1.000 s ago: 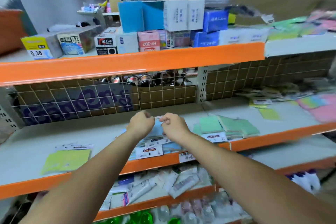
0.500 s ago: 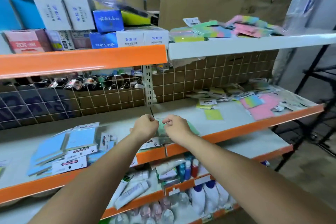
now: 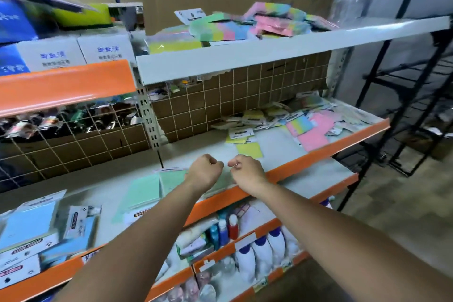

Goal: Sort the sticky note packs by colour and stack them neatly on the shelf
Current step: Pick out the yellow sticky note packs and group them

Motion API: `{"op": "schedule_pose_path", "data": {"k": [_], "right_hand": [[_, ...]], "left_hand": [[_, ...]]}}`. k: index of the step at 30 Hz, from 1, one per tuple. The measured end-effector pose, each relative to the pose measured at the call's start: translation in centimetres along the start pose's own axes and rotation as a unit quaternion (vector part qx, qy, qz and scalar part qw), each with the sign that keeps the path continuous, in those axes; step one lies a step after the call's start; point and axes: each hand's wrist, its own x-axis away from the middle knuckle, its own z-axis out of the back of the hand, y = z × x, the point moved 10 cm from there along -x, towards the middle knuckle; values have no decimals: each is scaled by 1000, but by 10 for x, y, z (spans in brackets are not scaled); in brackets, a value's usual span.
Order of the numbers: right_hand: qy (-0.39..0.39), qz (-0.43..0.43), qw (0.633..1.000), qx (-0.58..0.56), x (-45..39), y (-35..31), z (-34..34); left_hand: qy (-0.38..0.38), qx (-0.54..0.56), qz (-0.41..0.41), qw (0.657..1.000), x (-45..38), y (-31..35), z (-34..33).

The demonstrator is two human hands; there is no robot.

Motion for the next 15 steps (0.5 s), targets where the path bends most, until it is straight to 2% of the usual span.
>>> {"op": "schedule_pose_path", "data": {"k": [7, 15], "right_hand": [[21, -38, 999, -32, -32, 28, 24], [37, -83, 996, -19, -75, 57, 40]], "left_hand": [[-38, -5, -15, 999, -40, 20, -38], [-74, -5, -6, 997, -98, 25, -61]]}}
